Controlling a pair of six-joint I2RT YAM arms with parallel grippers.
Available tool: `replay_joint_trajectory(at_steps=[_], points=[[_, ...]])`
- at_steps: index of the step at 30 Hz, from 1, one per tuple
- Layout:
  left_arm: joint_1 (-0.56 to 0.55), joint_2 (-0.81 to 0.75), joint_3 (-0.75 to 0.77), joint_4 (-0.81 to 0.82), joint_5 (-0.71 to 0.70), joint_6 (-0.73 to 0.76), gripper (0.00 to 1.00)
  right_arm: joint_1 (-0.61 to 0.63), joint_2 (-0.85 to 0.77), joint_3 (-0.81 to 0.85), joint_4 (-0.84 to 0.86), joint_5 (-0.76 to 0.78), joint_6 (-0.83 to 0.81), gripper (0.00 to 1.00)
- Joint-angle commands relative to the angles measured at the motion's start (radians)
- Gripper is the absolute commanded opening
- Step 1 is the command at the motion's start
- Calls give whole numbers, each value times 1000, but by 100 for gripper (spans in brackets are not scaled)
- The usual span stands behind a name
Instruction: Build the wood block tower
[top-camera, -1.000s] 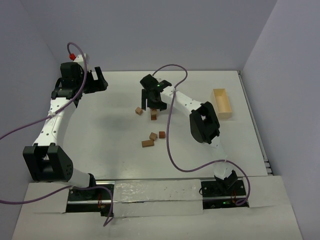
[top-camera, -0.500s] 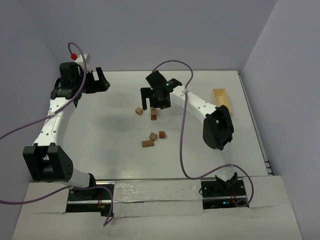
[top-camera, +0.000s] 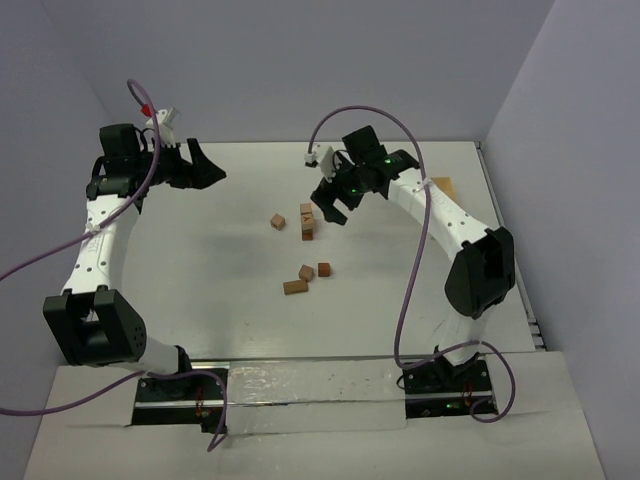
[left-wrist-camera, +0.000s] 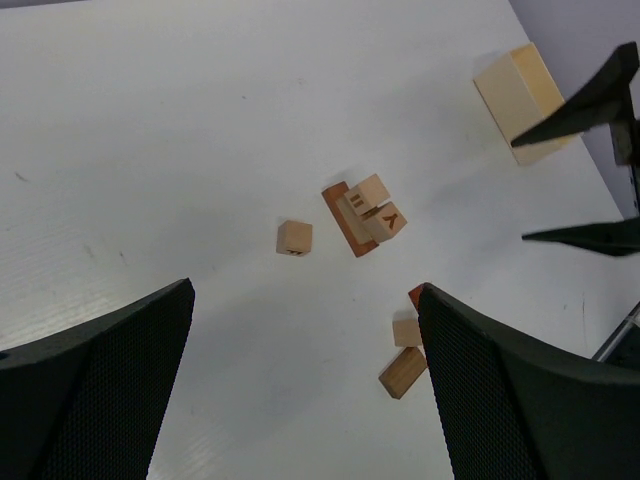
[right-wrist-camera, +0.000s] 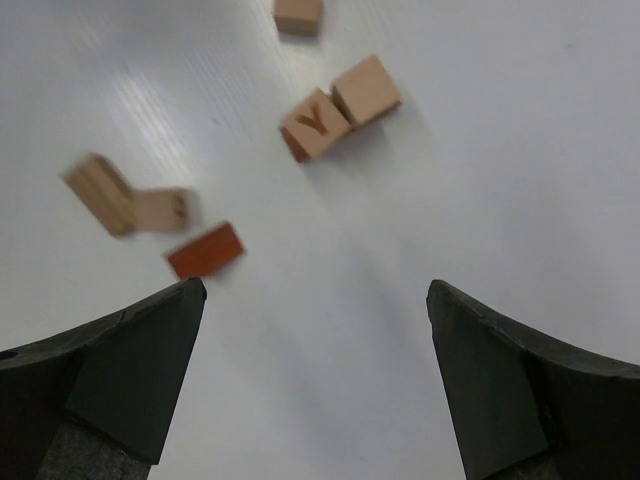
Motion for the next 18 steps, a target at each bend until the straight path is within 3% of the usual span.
replay_joint_trajectory(at_steps=[1, 6, 11, 16, 18], points=[[2, -19, 10, 25, 101, 58, 99, -31, 7, 19, -23, -72, -572, 100], [2, -15, 2, 9, 106, 82, 99, -64, 137, 175, -220, -157, -909, 100], [2, -11, -4, -1, 110, 128, 99, -65, 288, 356, -339, -227, -992, 100], [2, 0, -11, 4, 128, 128, 99, -65, 266, 265, -265, -281, -1051, 100], [2, 4, -13, 5, 137, 127, 99, -62, 308, 306, -313, -291, -1065, 100]])
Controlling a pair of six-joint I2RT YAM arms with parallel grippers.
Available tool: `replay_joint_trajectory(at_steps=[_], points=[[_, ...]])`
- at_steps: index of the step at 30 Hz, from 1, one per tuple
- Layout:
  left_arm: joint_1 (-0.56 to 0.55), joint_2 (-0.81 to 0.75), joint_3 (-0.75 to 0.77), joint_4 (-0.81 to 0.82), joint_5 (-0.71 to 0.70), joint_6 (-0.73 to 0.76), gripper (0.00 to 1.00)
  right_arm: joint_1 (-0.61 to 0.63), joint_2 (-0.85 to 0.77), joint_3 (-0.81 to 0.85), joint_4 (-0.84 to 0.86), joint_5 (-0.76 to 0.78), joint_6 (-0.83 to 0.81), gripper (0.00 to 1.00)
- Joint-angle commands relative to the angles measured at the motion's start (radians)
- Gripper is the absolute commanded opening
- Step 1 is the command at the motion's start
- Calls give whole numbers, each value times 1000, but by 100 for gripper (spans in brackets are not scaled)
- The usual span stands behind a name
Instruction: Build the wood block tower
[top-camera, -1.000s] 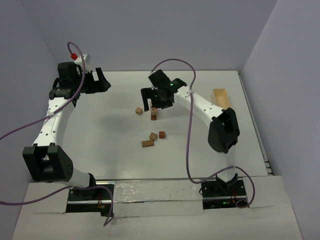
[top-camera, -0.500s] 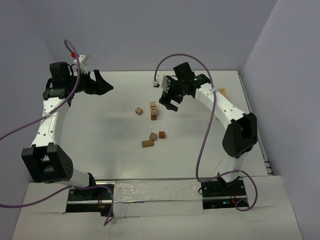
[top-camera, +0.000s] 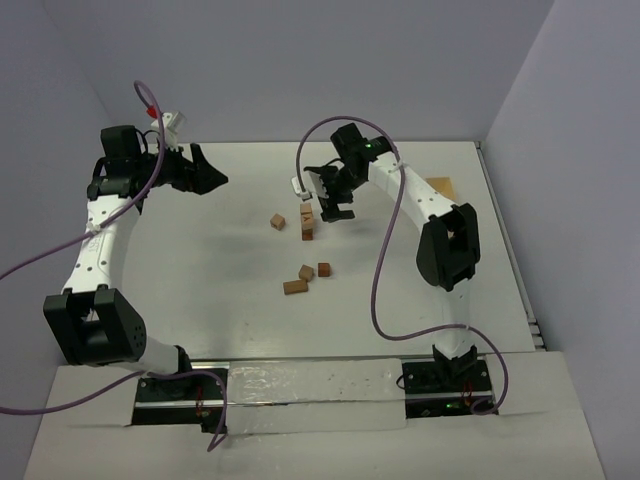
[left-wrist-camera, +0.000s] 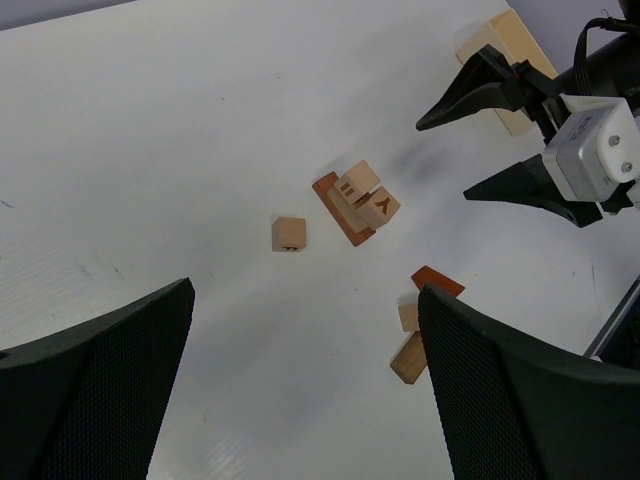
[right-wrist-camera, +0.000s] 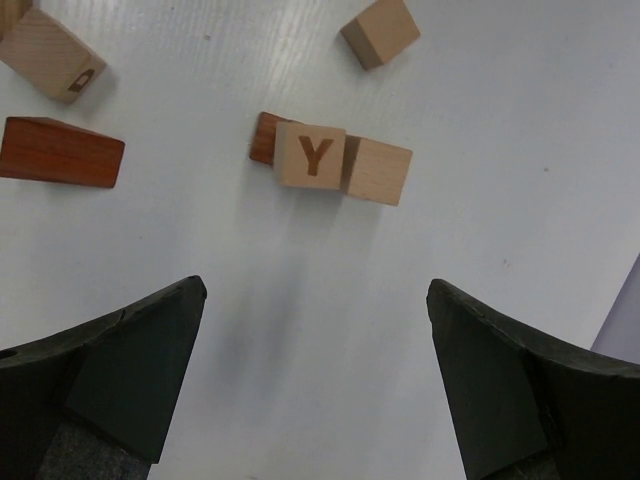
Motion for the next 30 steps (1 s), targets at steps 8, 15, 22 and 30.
replay_joint_trajectory(at_steps=[8, 15, 22, 30], points=[[2, 2, -18, 16, 55, 23, 99, 1, 220, 316, -355, -107, -93, 100], [2, 10, -18, 10, 59, 32, 99, -4, 222, 267, -274, -145, -34, 100], [2, 11, -30, 14, 64, 31, 99, -13, 239, 268, -206, -173, 95, 100], [2, 12, -26, 8, 62, 37, 99, -30, 214, 234, -98, -166, 156, 100]])
